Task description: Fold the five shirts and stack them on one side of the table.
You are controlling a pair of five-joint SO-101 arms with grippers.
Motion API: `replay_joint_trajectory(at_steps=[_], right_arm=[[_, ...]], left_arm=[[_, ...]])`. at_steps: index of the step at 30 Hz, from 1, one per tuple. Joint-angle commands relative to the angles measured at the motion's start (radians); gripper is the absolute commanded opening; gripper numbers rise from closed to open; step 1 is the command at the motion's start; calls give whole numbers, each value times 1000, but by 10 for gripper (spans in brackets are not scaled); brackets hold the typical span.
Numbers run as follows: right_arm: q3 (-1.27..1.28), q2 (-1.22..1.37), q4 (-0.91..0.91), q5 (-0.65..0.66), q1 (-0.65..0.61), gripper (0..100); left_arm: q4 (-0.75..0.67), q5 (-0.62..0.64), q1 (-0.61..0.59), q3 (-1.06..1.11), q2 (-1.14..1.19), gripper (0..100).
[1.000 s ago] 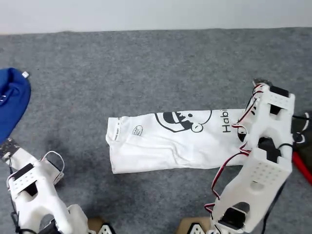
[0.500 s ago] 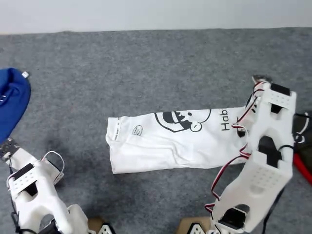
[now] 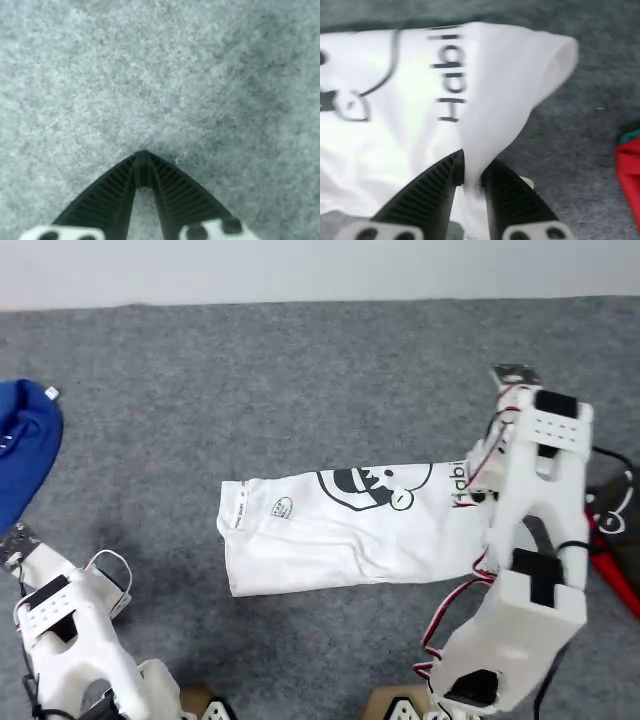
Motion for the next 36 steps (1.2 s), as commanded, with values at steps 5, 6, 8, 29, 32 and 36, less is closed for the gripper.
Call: replay_joint_trajectory(at_steps=[5,6,8,29,32,36], right_arm=[[-29,-134,47,11,-90,28],[-29,-143,47,11,-99,28],[-29,-157,47,11,-116,28],[-32,-171,84,11,-452,28],[-32,-171,84,11,-522,28],[-32,-171,82,11,-608,28]], left_arm=[[8,6,-5,21,-2,3],[8,6,-5,21,-2,3],[8,6,-5,21,-2,3],[8,6,-5,21,-2,4],[8,6,-5,21,-2,4],[8,6,-5,21,-2,4]])
